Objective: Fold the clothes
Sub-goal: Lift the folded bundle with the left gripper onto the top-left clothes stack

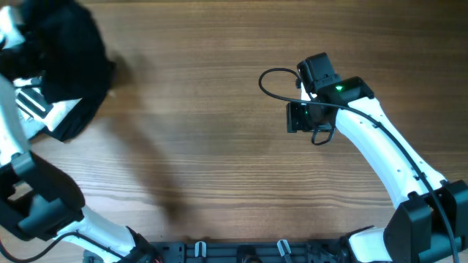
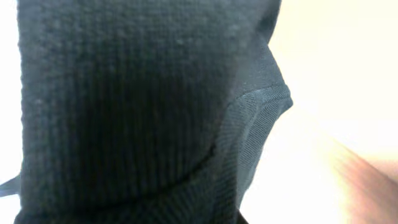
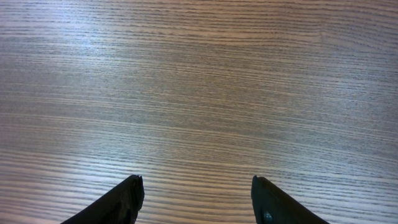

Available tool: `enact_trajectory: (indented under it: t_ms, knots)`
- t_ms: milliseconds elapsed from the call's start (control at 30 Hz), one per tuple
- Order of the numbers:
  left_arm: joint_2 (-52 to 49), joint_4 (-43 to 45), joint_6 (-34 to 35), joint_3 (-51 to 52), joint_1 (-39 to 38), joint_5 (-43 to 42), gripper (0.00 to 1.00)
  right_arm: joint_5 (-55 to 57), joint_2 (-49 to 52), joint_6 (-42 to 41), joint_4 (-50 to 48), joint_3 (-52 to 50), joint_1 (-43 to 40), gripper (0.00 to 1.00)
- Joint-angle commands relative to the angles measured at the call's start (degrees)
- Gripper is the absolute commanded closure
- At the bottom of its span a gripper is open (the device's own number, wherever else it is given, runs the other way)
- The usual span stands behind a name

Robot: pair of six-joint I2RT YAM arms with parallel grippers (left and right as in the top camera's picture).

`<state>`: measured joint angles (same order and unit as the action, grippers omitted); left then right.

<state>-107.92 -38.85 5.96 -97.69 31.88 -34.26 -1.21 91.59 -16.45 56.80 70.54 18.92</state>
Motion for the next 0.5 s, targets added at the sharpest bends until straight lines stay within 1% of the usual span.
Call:
enact_trajectory:
  t_ms: [0, 67, 200, 233, 267, 300, 333, 433, 467]
  knots:
    - [1.25, 1.97, 2.23, -0.98, 5.33, 10.23, 0.96, 0.81, -1.49, -0.5, 0.07, 0.94, -0.2, 0.4]
    - [1.18, 3.58, 5.09, -0.98, 7.43, 14.64, 0.96, 0.81, -1.49, -0.59, 0.07, 0.94, -0.2, 0.39]
    - [0.26, 5.29, 5.51, -0.96, 9.7, 16.63, 0.96, 0.81, -1.49, -0.68, 0.13, 0.94, -0.2, 0.39]
    - [-0.13, 5.11, 5.46, -0.96, 10.19, 17.51, 0.85, 0.81, -1.49, -0.66, 0.26, 0.94, -0.2, 0.39]
    - [-0.35, 5.03, 5.46, -0.96, 10.6, 17.9, 0.46, 0.81, -1.49, -0.7, 0.37, 0.94, -0.2, 0.39]
    - [-0.44, 5.01, 5.46, -0.96, 11.1, 17.88, 0.13, 0.81, -1.49, -0.66, 0.42, 0.94, -0.2, 0.39]
    - [-0.44, 5.07, 5.46, -0.96, 11.43, 17.88, 0.0, 0.81, -1.49, -0.66, 0.48, 0.94, -0.2, 0.39]
    - [0.07, 4.85, 5.44, -0.96, 12.37, 18.56, 0.0, 0.81, -1.49, -0.66, 0.5, 0.94, -0.2, 0.39]
    - [0.52, 4.55, 5.46, -0.96, 12.5, 20.35, 0.0, 0.81, -1.49, -0.66, 0.48, 0.94, -0.2, 0.39]
